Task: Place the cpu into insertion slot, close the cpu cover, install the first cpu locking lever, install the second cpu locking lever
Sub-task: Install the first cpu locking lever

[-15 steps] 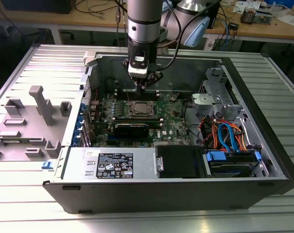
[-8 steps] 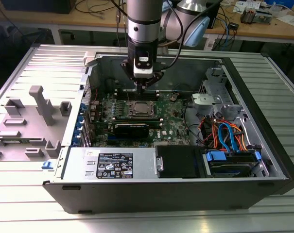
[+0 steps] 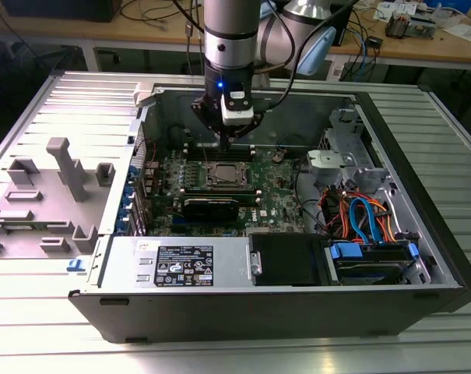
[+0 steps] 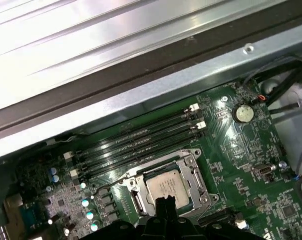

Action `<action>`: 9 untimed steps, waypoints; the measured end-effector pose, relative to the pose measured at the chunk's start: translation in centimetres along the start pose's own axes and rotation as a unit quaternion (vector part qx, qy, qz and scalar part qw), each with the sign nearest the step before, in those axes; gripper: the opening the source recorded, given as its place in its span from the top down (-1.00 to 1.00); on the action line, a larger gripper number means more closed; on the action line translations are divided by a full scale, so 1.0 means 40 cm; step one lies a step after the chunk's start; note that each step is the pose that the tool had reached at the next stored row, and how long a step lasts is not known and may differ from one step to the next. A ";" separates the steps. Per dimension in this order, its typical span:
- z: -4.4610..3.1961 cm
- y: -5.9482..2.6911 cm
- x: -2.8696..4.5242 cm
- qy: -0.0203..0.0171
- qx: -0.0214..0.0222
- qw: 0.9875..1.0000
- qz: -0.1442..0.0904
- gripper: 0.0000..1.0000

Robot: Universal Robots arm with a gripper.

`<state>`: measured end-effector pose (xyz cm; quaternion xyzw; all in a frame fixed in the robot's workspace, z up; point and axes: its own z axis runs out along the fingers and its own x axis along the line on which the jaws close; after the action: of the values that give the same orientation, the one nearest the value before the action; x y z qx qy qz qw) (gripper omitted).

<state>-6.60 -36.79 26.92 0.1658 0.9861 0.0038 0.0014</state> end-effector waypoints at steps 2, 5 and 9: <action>0.000 0.000 0.000 0.000 0.000 1.000 -0.023 0.79; 0.000 -0.004 0.013 0.000 0.000 0.999 -0.033 0.79; 0.000 -0.016 0.046 0.000 0.000 0.999 -0.034 0.79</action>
<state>-8.56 -36.79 26.92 0.1319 0.9913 0.0041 0.0013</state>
